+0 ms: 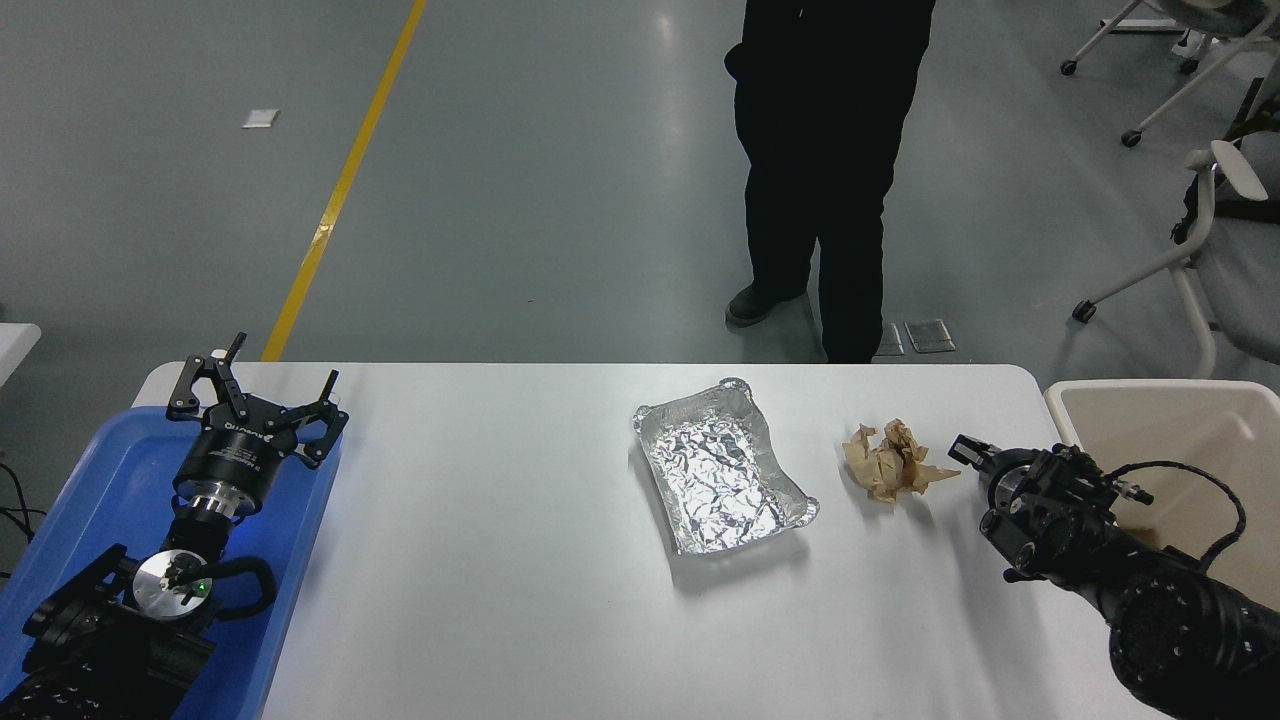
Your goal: Pick up foil plate and place in dustbin
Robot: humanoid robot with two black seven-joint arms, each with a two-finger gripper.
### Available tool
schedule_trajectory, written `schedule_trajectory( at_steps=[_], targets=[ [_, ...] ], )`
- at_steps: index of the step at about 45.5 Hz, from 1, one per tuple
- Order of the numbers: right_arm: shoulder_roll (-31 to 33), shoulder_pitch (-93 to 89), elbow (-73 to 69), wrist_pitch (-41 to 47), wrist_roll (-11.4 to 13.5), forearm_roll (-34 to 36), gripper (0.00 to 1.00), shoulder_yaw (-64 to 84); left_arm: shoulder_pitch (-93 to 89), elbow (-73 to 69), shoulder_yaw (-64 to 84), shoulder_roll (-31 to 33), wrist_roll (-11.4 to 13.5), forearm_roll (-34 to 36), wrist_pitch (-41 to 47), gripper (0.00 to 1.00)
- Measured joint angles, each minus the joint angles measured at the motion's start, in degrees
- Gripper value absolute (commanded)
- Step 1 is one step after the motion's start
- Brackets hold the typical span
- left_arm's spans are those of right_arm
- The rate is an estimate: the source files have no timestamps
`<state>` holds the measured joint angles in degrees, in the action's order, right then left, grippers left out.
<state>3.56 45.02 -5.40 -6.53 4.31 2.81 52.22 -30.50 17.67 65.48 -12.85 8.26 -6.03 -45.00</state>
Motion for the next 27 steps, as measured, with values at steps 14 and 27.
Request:
schedule_trajectory(
  at_steps=[14, 27],
  targets=[
    [0.02, -0.41, 0.81, -0.05, 0.0, 0.01, 0.0, -0.07, 0.0, 0.0, 0.0, 0.0, 0.0, -0.02, 0.0, 0.99],
    [-0.01, -0.5, 1.03, -0.05, 0.0, 0.01, 0.0, -0.09, 0.0, 0.0, 0.0, 0.0, 0.0, -0.02, 0.0, 0.99]
  ],
)
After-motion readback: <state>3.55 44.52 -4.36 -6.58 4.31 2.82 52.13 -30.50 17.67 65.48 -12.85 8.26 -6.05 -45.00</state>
